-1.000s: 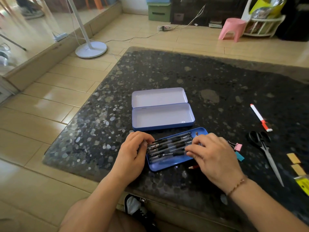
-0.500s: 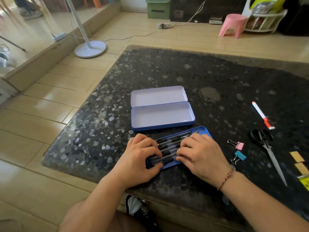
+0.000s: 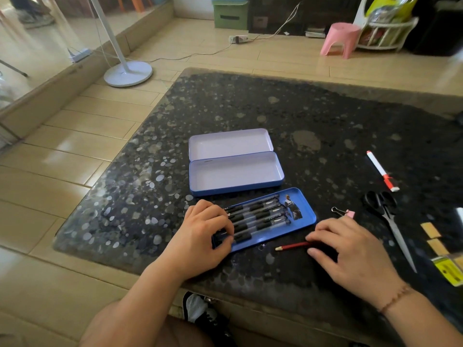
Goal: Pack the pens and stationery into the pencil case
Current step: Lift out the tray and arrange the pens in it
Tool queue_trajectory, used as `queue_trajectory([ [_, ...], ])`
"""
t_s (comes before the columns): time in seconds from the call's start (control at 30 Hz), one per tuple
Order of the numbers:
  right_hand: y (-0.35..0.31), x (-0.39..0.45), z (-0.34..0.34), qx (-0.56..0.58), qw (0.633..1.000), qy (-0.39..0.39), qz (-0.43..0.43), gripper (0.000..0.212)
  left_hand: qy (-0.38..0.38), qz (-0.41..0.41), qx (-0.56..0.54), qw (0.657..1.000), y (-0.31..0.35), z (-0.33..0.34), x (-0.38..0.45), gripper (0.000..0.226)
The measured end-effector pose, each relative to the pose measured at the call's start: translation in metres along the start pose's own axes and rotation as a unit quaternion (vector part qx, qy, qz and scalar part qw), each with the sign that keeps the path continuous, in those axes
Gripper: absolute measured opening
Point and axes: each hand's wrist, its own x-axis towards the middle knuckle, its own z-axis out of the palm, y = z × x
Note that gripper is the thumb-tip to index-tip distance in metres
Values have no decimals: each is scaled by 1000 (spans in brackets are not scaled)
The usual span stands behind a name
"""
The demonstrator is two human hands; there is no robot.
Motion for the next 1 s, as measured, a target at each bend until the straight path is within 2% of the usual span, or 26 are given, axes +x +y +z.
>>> queue_trajectory([
  [0.1,-1,-1,2,20,999,22,-18,12,10,-7,-16,1000,1,1,-1,11],
  [0.23,-20,17,-1,74,989,109,-63,10,37,-45,-63,996,4,-2,0,23],
  [0.33,-35,37,12,34,991,83,-101,6,13,-65,-95,993,5,-6,0,37],
  [0.4,-40,44,25,36,992,48,-113,7,-17,-56,-77,995,5,-8,0,43],
  [0.53,-46,39,31,76,993,42,-83,20,-46,-39,-23,998,5,-4,-2,59],
  [0.7,-50,24,27,40,997,68,-10,23,-47,-29,16,998,5,-3,0,77],
  [0.83,-65,19,31,16,998,42,-44,28,-47,-39,34,998,7,-1,2,85],
  [0.9,-63,20,27,22,997,70,-33,28,-51,-39,47,997,7,0,2,85],
  [1.0,-49,29,21,51,991,114,37,36,-61,-38,63,995,7,0,1,85],
])
